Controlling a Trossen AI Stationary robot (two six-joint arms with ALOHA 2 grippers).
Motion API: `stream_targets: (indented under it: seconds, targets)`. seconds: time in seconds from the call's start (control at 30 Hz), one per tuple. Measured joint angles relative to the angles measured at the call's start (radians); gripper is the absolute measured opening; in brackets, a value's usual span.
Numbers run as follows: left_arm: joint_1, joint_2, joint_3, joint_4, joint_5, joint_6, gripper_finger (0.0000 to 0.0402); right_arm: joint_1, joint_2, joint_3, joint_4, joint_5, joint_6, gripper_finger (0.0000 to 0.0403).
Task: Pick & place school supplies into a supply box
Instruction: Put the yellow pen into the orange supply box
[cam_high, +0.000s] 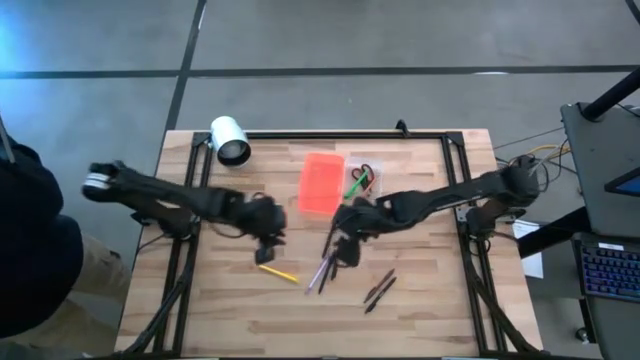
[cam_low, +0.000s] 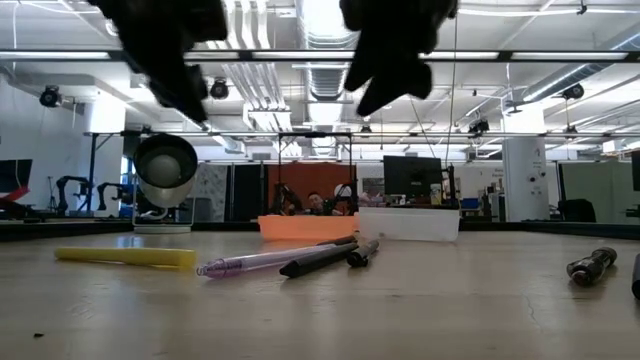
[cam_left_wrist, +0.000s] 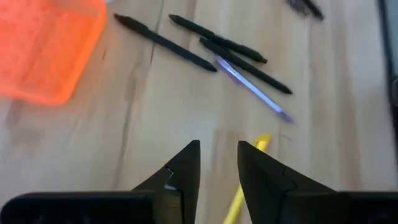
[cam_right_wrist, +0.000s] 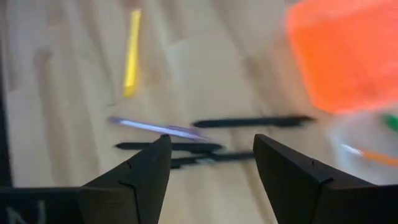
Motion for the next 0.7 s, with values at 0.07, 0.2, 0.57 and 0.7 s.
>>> stream_targets:
  seconds: [0.07, 0.2, 0.57, 0.7]
  targets:
    - [-0.047, -0.087, -0.065, 0.017, -0.054, -0.077, 0.0090, 0.000, 0.068, 0.041, 0.010, -0.036, -0.034, 0.0219]
    - [-0.134, -0.217, -0.169, 0.063, -0.218, -0.169, 0.0090, 0.000, 0.209, 0.144, 0.011, -0.065, -0.081, 0.0219]
    - [-0.281, -0.291, -0.269, 0.026, -0.250, -0.177, 0.0090, 0.030, 0.511, 0.507, 0.008, -0.089, -0.086, 0.0219]
    - [-0.322, -0.295, -0.269, 0.016, -0.250, -0.137, 0.0090, 0.039, 0.622, 0.631, 0.000, -0.089, -0.082, 0.0219]
